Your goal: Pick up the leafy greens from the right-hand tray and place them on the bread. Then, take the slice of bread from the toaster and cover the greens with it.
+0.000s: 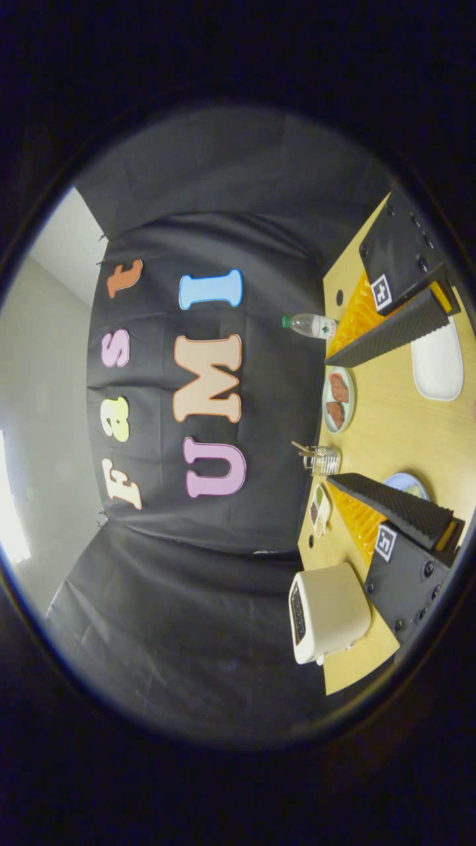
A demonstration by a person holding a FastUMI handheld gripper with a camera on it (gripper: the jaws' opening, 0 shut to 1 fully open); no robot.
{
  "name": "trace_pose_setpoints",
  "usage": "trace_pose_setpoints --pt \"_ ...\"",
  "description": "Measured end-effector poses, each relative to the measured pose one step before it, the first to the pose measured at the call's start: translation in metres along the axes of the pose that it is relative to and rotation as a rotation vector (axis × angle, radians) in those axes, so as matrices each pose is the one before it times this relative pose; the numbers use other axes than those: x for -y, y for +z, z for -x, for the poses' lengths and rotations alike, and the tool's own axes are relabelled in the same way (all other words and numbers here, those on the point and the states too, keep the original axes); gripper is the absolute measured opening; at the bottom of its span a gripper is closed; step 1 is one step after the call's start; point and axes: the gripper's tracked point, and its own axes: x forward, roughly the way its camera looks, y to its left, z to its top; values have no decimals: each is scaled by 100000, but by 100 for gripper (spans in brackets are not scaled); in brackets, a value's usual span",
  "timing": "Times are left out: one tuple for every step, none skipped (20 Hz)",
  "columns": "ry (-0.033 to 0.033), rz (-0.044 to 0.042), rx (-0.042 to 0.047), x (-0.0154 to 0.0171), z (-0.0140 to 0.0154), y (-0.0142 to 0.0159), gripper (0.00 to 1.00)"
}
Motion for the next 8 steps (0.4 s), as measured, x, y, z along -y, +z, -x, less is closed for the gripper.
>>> trace_pose_setpoints --pt "-703 -1042 873 352 507 208 100" --pt "-799 -1864 578 256 494 117 100" --pt "-754 -2176 496 368 528 -68 100" --pt "-529 -1626 468 337 437 -68 100" --pt "-752 -925 104 603 196 -223 100" --pt "-908 -72 -444 605 256 -355 100" --pt "-985 -324 -490 576 125 -398 100" --pt "-881 99 -518 487 182 -346 100"
